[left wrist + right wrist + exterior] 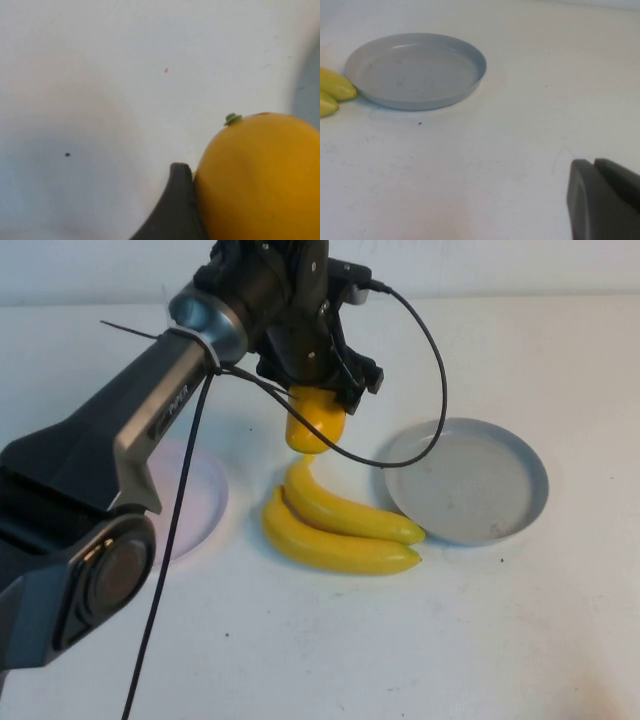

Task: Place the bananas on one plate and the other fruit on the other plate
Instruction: Put one type of fruit in the left plate

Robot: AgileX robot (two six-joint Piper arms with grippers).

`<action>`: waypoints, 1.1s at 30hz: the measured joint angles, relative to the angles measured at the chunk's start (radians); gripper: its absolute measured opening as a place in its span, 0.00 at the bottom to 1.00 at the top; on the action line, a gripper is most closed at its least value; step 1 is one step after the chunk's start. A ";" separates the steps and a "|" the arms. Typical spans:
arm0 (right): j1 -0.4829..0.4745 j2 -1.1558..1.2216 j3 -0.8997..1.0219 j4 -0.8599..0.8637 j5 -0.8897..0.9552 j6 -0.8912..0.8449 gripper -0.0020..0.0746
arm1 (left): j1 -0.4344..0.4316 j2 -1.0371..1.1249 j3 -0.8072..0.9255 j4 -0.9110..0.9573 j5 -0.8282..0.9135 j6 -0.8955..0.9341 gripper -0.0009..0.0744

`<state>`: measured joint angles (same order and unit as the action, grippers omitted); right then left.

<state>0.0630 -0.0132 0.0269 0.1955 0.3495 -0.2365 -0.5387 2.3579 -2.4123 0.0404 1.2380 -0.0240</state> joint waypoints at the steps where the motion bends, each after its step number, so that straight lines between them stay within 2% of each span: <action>1: 0.000 0.000 0.000 0.000 0.000 0.000 0.00 | 0.000 -0.013 0.000 0.012 0.002 0.000 0.75; 4: 0.000 0.000 0.000 0.000 0.000 0.000 0.00 | 0.000 -0.084 0.050 0.047 0.002 0.000 0.75; 8: 0.000 0.000 0.000 0.000 0.000 0.000 0.00 | 0.009 -0.227 0.211 0.089 0.002 0.000 0.75; 14: 0.000 0.000 0.000 0.000 0.000 0.000 0.00 | 0.106 -0.368 0.428 0.104 0.003 -0.015 0.75; 18: 0.000 0.000 0.000 0.000 0.000 0.000 0.00 | 0.174 -0.377 0.541 0.110 0.003 -0.036 0.75; 24: 0.000 0.000 0.000 0.000 0.000 0.000 0.00 | 0.207 -0.373 0.677 0.110 -0.031 -0.038 0.75; 31: 0.000 0.000 0.000 0.000 0.000 0.000 0.00 | 0.230 -0.341 0.726 0.100 -0.076 -0.014 0.75; 33: 0.000 0.000 0.000 0.000 0.000 0.000 0.00 | 0.234 -0.339 0.730 0.093 -0.094 -0.004 0.78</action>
<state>0.0630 -0.0132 0.0269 0.1955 0.3495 -0.2365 -0.3046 2.0188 -1.6824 0.1336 1.1441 -0.0280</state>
